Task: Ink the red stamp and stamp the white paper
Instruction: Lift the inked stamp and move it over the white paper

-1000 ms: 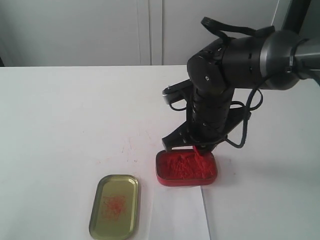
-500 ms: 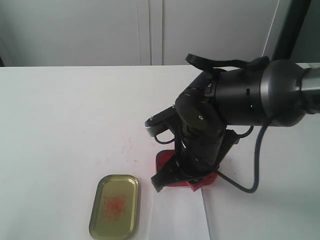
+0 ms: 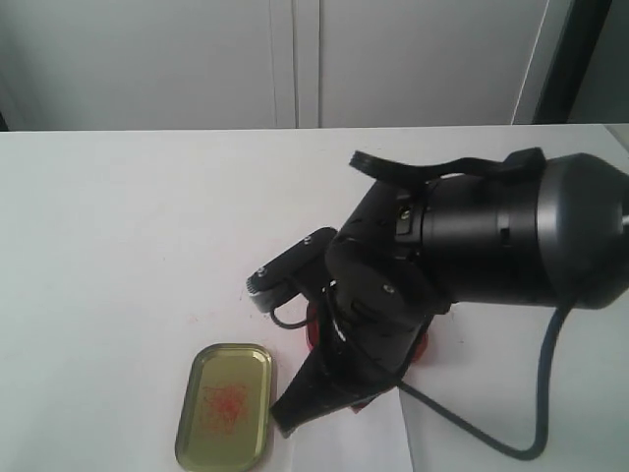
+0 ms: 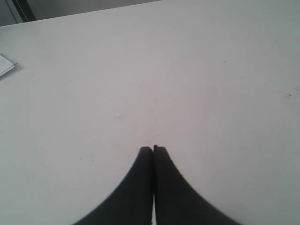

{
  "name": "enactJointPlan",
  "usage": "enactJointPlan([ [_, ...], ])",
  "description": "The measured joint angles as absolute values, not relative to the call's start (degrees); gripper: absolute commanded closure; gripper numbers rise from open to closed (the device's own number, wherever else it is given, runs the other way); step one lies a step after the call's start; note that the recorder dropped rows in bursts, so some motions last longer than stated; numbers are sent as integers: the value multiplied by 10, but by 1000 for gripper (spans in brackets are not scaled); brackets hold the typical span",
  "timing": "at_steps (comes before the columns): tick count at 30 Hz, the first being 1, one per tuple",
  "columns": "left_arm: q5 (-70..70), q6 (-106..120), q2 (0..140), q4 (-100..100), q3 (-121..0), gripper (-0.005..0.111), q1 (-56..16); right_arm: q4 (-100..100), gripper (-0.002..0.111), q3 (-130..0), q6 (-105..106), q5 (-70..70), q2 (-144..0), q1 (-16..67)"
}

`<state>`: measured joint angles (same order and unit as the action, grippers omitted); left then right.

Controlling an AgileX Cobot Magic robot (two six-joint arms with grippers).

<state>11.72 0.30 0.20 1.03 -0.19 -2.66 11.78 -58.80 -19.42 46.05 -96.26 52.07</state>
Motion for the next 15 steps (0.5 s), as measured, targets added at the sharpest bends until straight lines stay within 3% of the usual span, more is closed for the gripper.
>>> enactJointPlan([
  [15,117,3,2,10,-2,107,-27,116,108,-588,-194,453,-963,549],
])
